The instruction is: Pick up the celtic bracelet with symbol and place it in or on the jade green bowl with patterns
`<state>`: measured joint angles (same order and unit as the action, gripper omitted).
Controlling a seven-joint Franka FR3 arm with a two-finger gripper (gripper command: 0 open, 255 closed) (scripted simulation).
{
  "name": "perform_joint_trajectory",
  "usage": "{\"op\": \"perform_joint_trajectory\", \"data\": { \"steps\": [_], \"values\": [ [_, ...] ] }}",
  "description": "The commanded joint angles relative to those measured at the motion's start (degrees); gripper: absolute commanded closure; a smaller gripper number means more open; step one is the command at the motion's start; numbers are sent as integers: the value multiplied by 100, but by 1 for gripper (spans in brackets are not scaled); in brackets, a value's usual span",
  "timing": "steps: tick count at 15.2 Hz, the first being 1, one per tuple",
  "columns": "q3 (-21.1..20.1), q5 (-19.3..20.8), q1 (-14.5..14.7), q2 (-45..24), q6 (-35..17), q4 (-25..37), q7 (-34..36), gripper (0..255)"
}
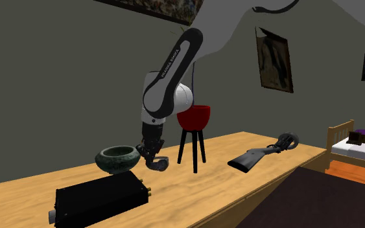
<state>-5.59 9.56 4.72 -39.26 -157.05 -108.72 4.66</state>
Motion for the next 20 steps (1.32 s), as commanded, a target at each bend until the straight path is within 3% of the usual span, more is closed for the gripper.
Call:
{"op": "perform_joint_trajectory", "data": {
  "steps": [1,20],
  "values": [
    [-25,-18,-18,137,91,-48,-14,255],
    [-243,-249,-179,1270,1094,-179,-190,255]
  ]
}}
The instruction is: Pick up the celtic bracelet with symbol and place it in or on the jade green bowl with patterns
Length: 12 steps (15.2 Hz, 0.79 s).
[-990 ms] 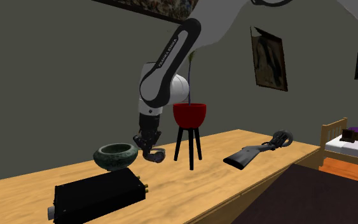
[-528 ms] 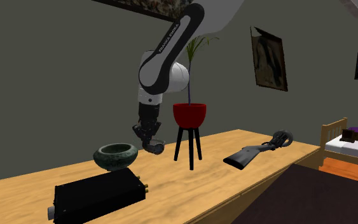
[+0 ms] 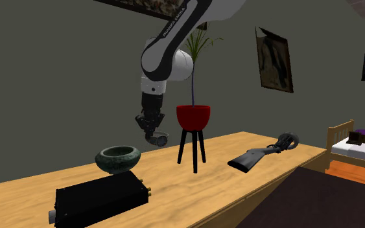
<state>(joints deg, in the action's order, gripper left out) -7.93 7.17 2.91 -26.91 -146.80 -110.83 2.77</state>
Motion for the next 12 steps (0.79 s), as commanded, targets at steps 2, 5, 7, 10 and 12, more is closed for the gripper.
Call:
{"op": "perform_joint_trajectory", "data": {
  "steps": [2,5,7,10,12],
  "values": [
    [-27,-37,-12,140,186,45,-21,255],
    [-18,16,132,-193,442,628,109,255],
    [-8,61,274,-557,708,1254,221,255],
    [11,111,488,-1159,1163,2305,355,255],
    [24,135,632,-1616,1518,3114,421,255]
  ]
}}
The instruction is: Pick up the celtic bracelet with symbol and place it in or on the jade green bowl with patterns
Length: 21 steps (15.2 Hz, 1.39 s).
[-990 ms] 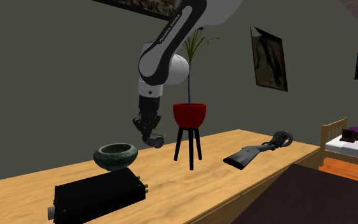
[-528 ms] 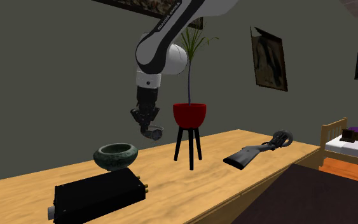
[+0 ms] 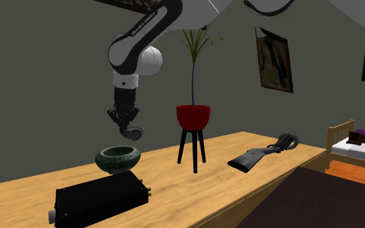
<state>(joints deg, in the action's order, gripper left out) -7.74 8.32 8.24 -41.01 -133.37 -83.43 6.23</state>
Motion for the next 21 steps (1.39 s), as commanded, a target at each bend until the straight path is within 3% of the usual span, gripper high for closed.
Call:
{"op": "perform_joint_trajectory", "data": {
  "steps": [1,4,21],
  "values": [
    [14,28,175,-460,375,826,99,255],
    [41,42,421,-1414,1141,2550,136,255],
    [96,91,444,-2035,509,2539,176,255]
  ]
}}
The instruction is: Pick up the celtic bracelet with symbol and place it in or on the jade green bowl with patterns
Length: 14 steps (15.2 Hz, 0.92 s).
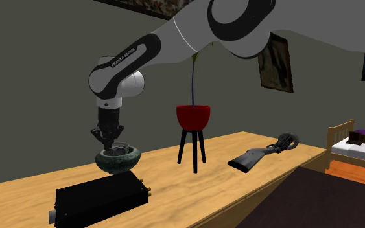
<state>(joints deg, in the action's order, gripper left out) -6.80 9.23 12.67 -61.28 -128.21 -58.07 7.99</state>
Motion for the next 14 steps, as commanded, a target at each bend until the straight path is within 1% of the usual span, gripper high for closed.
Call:
{"op": "perform_joint_trajectory", "data": {
  "steps": [1,5,6,11,14],
  "values": [
    [1,1,0,-8,-8,3,0,255],
    [1,1,0,-8,-8,3,0,255],
    [1,1,0,-8,-8,3,0,0],
    [1,1,0,-7,-8,2,0,0],
    [-32,-17,-33,539,132,-407,12,0]
  ]
}}
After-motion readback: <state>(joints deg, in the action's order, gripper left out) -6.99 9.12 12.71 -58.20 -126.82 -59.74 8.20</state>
